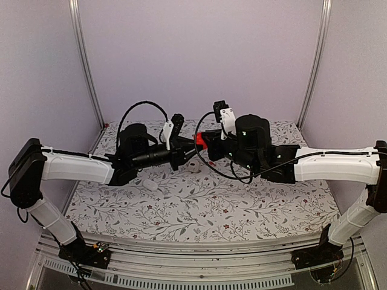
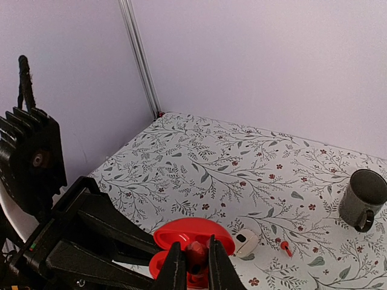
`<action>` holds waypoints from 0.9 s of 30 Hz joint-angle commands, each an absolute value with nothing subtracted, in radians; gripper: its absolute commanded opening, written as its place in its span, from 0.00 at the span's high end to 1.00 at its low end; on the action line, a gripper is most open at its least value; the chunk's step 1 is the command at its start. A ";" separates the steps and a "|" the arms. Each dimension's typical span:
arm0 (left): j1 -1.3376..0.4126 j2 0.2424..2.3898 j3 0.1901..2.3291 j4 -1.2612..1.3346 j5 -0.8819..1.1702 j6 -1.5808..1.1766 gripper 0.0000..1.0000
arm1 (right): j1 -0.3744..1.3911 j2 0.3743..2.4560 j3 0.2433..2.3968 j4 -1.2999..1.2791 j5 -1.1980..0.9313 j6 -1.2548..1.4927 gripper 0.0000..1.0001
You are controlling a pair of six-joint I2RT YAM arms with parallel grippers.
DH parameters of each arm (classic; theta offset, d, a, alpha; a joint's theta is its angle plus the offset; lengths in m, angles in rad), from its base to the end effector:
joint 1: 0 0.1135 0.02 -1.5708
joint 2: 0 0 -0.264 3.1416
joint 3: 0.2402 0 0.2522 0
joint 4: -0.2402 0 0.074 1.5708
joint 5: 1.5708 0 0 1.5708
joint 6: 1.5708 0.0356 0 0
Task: Insert the wireless bluetooth earbuds into the charging case
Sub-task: Insert the right earbud into the right side groove of the charging case.
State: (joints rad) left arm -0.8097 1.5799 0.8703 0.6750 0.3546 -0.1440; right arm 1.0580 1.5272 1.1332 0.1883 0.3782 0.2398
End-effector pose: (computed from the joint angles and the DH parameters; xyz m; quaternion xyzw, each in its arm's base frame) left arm 0.2357 -0.2653 0.2597 0.3471 0.6291 -0.4266 0.5494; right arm 0.1893 0.3095 0.3167 -0.1944 0.7464 0.2582 0.5818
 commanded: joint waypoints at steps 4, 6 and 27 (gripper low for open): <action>-0.815 1.553 0.902 0.700 0.347 -0.146 1.00 | 1.067 1.545 1.114 0.167 0.359 0.228 0.93; -0.815 1.548 0.899 0.701 0.344 -0.146 1.00 | 1.068 1.545 1.114 0.163 0.360 0.229 0.93; -0.815 1.543 0.892 0.696 0.348 -0.132 1.00 | 1.067 1.551 1.153 0.104 0.360 0.230 0.84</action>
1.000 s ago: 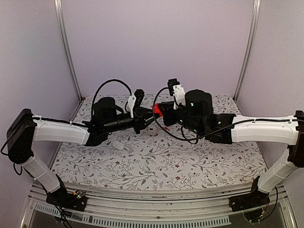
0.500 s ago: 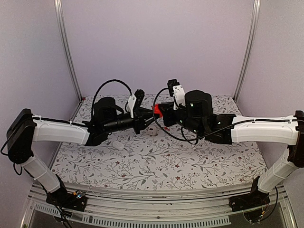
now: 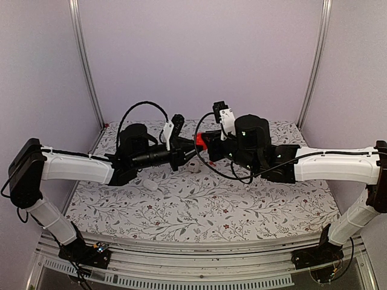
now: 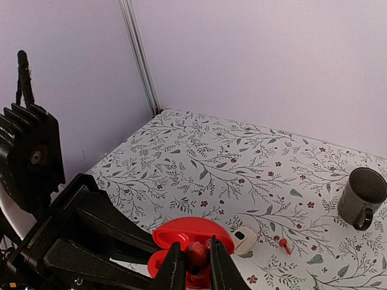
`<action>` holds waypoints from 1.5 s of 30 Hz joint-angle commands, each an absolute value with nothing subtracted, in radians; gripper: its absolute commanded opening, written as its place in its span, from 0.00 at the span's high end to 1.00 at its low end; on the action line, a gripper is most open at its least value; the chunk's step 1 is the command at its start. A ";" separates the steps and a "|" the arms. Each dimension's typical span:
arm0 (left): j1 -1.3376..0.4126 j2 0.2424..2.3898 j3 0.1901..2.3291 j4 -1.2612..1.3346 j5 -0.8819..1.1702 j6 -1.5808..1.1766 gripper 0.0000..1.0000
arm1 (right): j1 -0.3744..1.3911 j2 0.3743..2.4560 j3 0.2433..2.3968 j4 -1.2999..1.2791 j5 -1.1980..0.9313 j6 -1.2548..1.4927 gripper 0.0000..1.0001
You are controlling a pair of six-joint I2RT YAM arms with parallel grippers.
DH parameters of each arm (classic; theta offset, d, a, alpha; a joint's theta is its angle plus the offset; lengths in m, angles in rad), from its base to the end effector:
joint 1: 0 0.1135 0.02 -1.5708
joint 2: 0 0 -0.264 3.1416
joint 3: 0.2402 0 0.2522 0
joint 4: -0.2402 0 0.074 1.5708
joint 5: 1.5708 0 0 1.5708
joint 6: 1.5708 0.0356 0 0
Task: Insert the wireless bluetooth earbuds into the charging case
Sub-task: Insert the right earbud into the right side groove of the charging case.
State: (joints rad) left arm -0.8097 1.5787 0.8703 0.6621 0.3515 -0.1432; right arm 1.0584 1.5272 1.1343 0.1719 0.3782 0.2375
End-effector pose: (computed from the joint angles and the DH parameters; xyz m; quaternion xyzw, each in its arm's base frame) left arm 0.2356 -0.2651 0.2587 0.3471 0.6335 -0.4242 0.5462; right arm 0.1891 0.3093 0.3154 -0.1983 0.7500 0.2534 0.5779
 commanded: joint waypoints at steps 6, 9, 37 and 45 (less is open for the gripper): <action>-0.816 1.541 0.887 0.693 0.347 -0.128 1.00 | 1.068 1.561 1.170 0.082 0.359 0.233 0.84; -0.815 1.545 0.888 0.693 0.347 -0.130 1.00 | 1.068 1.566 1.175 0.072 0.356 0.231 0.84; -0.806 1.557 0.904 0.686 0.339 -0.142 1.00 | 1.068 1.564 1.176 0.036 0.383 0.219 0.75; -0.806 1.552 0.890 0.701 0.335 -0.137 1.00 | 1.066 1.540 1.185 0.004 0.387 0.238 0.69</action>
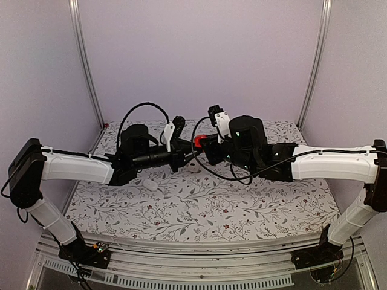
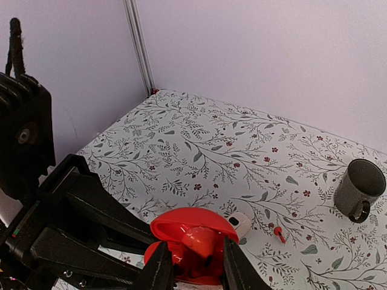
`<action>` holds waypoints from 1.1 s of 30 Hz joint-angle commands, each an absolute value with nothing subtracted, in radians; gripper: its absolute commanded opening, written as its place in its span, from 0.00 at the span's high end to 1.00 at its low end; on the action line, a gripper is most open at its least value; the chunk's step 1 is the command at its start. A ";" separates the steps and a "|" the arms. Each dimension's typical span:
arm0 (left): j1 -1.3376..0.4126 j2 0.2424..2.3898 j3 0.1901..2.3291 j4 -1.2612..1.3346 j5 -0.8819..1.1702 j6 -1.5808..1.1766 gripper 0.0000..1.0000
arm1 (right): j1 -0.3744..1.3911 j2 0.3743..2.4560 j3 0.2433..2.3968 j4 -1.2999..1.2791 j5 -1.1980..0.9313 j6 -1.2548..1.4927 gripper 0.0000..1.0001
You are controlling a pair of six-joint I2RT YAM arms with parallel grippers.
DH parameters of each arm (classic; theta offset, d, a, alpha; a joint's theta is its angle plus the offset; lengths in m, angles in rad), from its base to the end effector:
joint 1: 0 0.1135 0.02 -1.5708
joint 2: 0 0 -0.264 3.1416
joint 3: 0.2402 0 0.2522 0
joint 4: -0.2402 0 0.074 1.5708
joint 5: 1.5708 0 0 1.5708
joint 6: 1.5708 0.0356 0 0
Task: Insert the wireless bluetooth earbuds into the charging case
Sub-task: Insert the right earbud into the right side groove of the charging case.
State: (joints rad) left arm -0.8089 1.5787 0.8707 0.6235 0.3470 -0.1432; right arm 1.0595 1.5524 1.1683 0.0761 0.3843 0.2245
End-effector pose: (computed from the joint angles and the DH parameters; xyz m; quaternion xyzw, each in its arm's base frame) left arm 0.2358 -0.2647 0.2547 0.3474 0.6473 -0.4184 0.5341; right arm 0.1911 0.3133 0.3089 -0.2182 0.7700 0.2235 0.5564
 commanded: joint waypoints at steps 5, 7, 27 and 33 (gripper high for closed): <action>-0.805 1.551 0.884 0.714 0.339 -0.136 1.00 | 1.061 1.523 1.191 -0.023 0.372 0.252 0.67; -0.807 1.548 0.881 0.721 0.338 -0.137 1.00 | 1.054 1.514 1.192 -0.036 0.361 0.258 0.67; -0.807 1.552 0.850 0.737 0.324 -0.075 1.00 | 0.957 1.375 1.103 -0.032 0.129 0.353 0.56; -0.807 1.551 0.836 0.740 0.341 -0.032 1.00 | 0.901 1.343 1.119 -0.060 0.071 0.384 0.55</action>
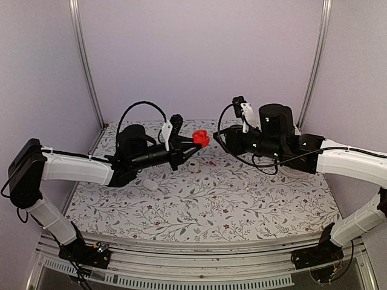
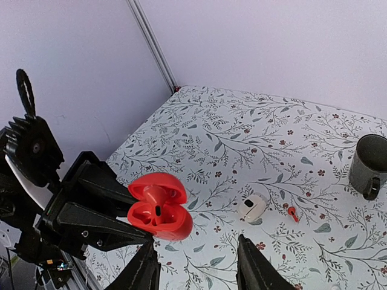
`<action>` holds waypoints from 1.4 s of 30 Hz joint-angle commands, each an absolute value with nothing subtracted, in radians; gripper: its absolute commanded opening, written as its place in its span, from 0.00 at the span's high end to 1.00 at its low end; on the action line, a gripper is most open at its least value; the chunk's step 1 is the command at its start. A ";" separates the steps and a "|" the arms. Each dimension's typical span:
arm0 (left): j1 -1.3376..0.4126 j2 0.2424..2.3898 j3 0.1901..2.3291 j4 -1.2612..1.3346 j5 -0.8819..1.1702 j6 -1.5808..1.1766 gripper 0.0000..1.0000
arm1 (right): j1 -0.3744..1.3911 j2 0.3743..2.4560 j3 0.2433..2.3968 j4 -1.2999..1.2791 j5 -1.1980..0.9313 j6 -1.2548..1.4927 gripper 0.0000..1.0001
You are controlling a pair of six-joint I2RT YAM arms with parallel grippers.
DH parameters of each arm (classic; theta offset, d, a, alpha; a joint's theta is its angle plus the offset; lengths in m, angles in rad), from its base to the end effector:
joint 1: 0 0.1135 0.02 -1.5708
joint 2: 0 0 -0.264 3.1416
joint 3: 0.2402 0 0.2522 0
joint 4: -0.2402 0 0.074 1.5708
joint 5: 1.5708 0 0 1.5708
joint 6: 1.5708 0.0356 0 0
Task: Insert the wireless bluetooth earbuds into the charging case
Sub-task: Insert the right earbud into the right side groove of the charging case, then adjust the right earbud in the right side groove of the charging case.
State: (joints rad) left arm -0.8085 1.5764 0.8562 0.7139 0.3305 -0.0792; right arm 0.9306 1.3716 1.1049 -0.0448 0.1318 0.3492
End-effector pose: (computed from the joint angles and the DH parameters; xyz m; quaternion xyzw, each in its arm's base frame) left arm 0.2353 -0.2632 0.2604 0.3578 0.6123 -0.4039 0.5778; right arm 0.1972 0.2570 0.3321 -0.1940 0.7838 0.3082 0.5031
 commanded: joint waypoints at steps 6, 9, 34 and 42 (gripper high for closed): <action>-0.815 1.546 0.822 0.742 0.347 0.015 1.00 | 0.899 1.383 1.188 -0.124 0.062 0.369 0.54; -0.821 1.540 0.805 0.761 0.354 0.043 1.00 | 0.899 1.386 1.183 -0.132 0.063 0.361 0.52; -0.847 1.576 0.846 0.683 0.288 0.079 1.00 | 0.913 1.430 1.232 -0.186 -0.020 0.361 0.59; -0.847 1.580 0.863 0.665 0.290 0.075 1.00 | 0.926 1.454 1.268 -0.229 0.001 0.391 0.59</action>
State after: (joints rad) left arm -0.8379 1.5646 0.8360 0.6819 0.2977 0.0818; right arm 0.9173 1.4460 1.2377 -0.2028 -0.0063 0.3687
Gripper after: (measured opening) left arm 0.191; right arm 0.410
